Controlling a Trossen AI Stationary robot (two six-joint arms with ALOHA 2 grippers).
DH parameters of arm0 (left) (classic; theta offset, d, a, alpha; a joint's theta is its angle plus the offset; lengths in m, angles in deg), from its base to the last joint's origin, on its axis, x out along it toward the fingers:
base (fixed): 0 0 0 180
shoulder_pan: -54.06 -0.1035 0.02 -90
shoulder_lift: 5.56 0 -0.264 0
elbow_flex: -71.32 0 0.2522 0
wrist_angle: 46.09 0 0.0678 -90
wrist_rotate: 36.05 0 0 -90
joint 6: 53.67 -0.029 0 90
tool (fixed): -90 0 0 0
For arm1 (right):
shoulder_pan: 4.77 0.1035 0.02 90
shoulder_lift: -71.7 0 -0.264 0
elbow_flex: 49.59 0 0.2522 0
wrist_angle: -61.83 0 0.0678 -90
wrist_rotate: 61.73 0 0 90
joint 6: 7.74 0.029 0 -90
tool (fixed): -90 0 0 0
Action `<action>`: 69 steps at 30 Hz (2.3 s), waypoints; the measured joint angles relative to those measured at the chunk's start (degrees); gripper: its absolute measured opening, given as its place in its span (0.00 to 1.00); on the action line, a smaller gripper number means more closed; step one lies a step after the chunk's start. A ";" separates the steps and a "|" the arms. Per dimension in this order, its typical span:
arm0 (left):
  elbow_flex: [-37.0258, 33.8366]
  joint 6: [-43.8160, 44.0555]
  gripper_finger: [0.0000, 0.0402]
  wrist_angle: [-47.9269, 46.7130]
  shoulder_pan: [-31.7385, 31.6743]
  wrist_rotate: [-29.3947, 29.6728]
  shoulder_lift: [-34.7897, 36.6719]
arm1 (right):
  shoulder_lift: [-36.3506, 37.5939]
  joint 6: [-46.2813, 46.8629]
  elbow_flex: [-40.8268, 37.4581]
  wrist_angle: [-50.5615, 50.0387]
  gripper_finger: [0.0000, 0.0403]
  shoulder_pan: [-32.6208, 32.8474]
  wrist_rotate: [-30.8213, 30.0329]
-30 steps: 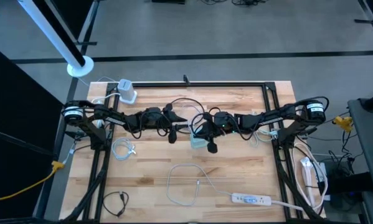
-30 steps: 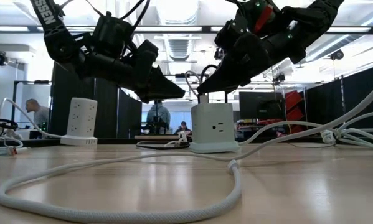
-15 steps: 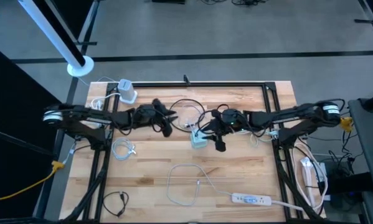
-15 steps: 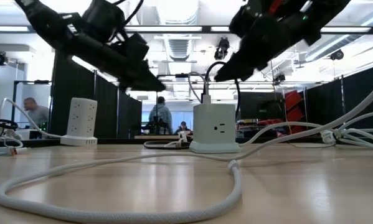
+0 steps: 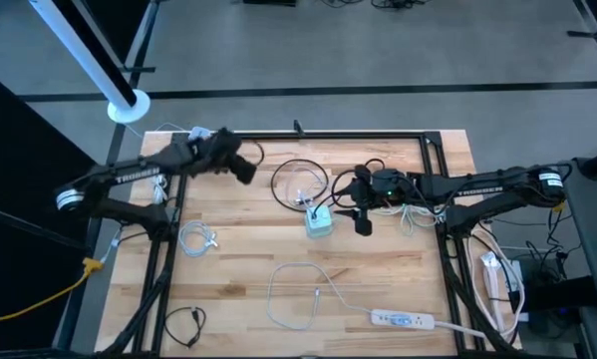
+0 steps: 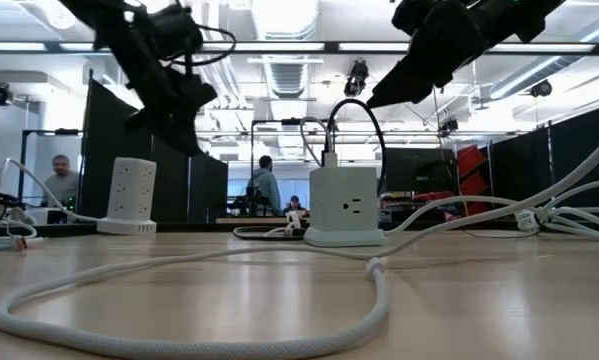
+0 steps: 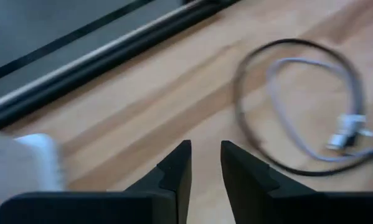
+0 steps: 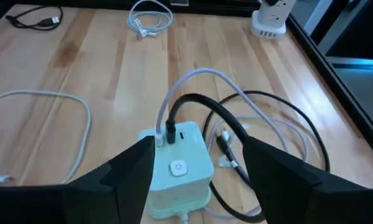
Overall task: Insert USB
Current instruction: Insert the light blue charger cable into the top white outlet extension
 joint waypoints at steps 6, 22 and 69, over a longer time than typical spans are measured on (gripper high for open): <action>9.62 -2.57 0.19 -14.71 -4.02 5.83 -6.69 | 0.00 3.18 0.00 -6.52 0.56 0.00 -0.15; 21.78 -1.53 0.44 -40.60 0.41 -9.35 -13.11 | -0.04 5.68 -0.64 -11.19 0.59 0.02 -1.24; -9.97 -5.91 0.23 -19.68 44.90 -15.69 -13.53 | -0.06 3.23 -1.95 -11.12 0.59 3.18 -2.44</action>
